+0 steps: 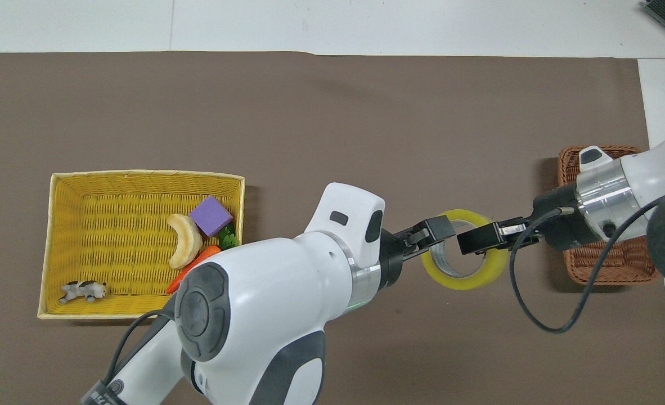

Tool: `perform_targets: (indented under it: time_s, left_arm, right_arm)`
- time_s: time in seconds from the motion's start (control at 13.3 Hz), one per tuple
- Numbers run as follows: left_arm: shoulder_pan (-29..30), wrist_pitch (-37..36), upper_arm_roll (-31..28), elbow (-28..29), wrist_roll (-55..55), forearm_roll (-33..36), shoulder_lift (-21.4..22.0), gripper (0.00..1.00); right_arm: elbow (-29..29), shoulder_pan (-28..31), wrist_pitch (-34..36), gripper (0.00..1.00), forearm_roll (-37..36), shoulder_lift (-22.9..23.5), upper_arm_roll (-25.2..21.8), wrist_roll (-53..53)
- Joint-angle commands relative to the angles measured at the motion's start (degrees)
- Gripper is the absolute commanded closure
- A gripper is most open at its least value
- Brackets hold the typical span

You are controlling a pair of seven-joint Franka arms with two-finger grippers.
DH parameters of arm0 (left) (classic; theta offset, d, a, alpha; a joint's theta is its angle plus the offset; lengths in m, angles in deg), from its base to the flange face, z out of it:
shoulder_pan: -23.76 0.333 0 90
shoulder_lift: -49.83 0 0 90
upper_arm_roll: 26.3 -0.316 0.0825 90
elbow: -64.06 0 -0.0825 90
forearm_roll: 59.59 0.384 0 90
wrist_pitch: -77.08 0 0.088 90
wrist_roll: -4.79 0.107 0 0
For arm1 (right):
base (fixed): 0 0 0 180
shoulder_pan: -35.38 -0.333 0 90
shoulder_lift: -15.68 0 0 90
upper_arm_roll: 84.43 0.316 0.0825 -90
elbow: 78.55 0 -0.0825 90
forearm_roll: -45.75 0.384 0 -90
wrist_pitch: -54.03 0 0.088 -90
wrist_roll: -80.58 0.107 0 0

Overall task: Move tape to another basket
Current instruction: 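Lower the tape into the brown basket while the left gripper withdraws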

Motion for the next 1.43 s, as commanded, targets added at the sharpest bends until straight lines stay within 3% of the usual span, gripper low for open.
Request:
perform_targets:
  time_s: [0.0, 0.22, 0.45, 0.6, 0.9, 1.12, 1.35]
  left_arm:
    - [5.62, -6.75, -0.34, 1.21, -1.11, -0.88, 2.59, 0.0]
    - [16.42, -18.8, -0.43, 0.33, 4.14, 0.78, 3.38, 0.0]
    - [25.22, -24.09, -0.52, -0.19, 15.92, 2.09, 2.86, 0.0]
    - [28.49, -26.73, -0.43, -3.08, 17.87, 12.94, 1.72, 0.0]
    - [31.93, -31.22, -0.43, -9.16, 20.32, 30.71, -1.27, 0.0]
    - [37.02, -33.49, -0.95, -9.34, 39.34, 32.52, -0.92, 0.0]
    - [43.25, -42.62, -1.39, -9.42, 53.62, 32.52, 2.58, 0.0]
  right_arm:
    - [-0.31, 1.33, 0.17, 1.0, -1.44, -0.09, 0.05, -2.76]
    - [-0.4, 6.59, -0.96, 1.0, -9.5, 0.34, -0.04, -9.16]
    - [-2.32, 14.94, -1.41, 1.0, -10.58, 6.91, -0.22, -19.42]
    - [-4.88, 17.76, -3.24, 1.0, -16.79, 8.96, -0.13, -21.92]
    - [-6.2, 24.43, -4.92, 1.0, -17.79, 14.48, -0.13, -31.48]
    - [-6.12, 26.47, -8.6, 1.0, -20.68, 16.08, -0.22, -36.24]
    - [-6.12, 28.67, -10.29, 1.0, -21.49, 18.88, -0.13, -41.25]
